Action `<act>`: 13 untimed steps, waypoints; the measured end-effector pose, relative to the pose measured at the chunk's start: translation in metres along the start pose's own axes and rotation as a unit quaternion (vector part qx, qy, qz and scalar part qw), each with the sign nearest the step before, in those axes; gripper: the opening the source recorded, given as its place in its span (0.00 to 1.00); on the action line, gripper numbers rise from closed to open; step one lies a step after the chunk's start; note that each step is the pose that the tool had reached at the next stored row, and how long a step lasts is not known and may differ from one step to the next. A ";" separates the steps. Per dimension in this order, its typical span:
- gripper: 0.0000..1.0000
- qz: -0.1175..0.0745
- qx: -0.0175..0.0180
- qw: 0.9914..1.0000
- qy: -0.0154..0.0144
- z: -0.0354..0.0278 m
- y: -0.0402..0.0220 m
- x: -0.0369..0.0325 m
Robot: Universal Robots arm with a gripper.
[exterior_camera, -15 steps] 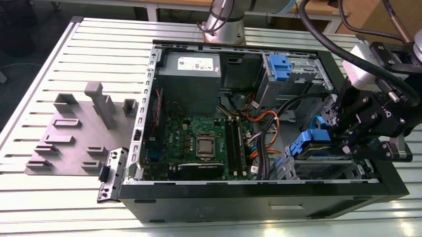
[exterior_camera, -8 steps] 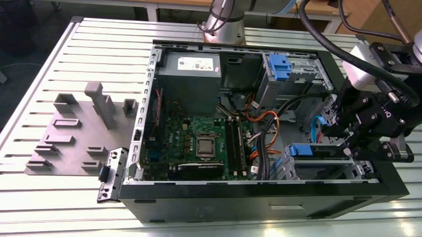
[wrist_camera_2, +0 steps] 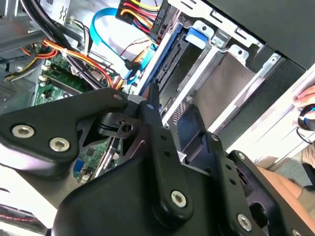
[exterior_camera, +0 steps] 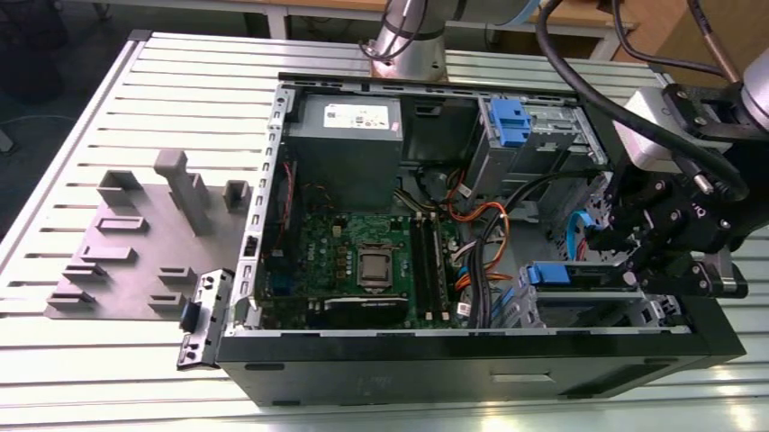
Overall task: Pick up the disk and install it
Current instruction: 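Insert the disk into the insertion slot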
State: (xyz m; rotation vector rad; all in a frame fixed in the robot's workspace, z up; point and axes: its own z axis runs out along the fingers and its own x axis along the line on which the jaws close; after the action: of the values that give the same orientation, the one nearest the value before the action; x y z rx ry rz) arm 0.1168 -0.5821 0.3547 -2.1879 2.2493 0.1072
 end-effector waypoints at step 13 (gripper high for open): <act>0.42 -0.001 0.007 1.000 -0.001 0.0041 0.0032 -0.0044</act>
State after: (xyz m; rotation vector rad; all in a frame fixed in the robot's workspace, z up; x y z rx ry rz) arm 0.1136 -0.5774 0.3510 -2.1825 2.2393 0.0937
